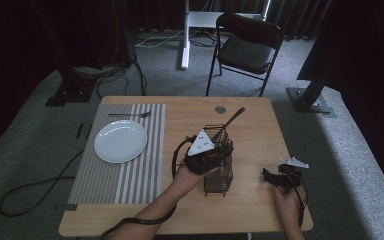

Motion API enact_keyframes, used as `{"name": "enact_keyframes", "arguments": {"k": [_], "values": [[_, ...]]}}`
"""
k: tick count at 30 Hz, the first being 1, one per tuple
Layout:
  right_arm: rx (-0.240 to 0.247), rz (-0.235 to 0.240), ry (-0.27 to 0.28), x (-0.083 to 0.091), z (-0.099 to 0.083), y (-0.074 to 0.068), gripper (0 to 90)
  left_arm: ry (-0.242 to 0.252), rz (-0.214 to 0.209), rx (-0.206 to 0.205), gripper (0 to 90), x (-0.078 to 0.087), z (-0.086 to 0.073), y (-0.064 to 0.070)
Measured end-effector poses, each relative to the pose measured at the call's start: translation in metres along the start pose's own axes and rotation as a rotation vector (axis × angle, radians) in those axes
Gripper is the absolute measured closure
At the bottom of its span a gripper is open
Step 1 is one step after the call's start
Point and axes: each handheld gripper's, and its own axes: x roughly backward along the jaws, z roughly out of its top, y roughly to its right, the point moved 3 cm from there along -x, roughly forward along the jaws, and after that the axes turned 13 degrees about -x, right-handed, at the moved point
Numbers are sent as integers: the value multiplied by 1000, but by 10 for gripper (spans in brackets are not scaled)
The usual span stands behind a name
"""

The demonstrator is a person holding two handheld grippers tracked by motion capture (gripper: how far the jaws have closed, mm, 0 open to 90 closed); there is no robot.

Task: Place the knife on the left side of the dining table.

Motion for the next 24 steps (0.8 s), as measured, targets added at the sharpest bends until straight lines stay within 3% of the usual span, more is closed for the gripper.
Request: {"name": "enact_keyframes", "arguments": {"k": [14, 24], "values": [[0, 0, 1, 0, 0, 0, 119, -2, 2, -31, 839, 1, 1, 6], [1, 0, 1, 0, 0, 0, 119, 12, 6, -15, 839, 6, 6, 4]]}}
